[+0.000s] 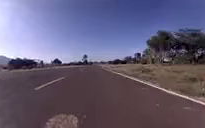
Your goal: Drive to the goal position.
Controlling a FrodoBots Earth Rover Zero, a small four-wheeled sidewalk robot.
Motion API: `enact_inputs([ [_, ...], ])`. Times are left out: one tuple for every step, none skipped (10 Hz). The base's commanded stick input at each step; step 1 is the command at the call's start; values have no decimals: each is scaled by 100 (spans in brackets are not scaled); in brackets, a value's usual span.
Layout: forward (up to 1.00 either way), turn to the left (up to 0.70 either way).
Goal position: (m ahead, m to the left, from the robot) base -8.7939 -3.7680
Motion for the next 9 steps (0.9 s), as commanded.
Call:
enact_inputs([
  [100, 0],
  [100, 0],
  [100, 0],
  [100, 0],
  [100, 0],
  [100, 0],
  [100, 0],
  [100, 0],
  [100, 0],
])
